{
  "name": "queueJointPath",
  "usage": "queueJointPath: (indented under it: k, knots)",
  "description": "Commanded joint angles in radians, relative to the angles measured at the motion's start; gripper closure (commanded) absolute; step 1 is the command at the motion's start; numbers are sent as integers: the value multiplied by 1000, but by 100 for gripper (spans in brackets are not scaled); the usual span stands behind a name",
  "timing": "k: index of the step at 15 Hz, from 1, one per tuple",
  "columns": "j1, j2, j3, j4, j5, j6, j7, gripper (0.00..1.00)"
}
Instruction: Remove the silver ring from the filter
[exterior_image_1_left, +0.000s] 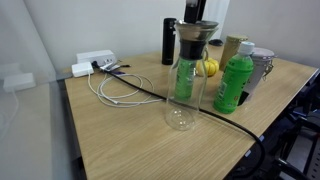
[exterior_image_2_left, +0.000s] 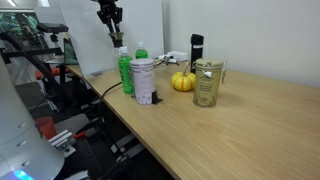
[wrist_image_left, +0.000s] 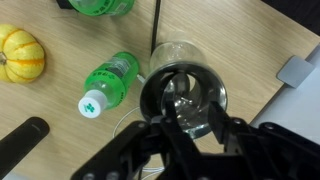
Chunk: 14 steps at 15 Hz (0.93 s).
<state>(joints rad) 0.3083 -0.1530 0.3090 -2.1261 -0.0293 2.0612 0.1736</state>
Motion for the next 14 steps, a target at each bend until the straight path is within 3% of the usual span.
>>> queueJointPath:
  k: [1, 14]
  knots:
    - [-7, -8, 8, -18, 0, 12, 18, 58]
    - [0, -9, 11, -60, 29, 16, 37, 61]
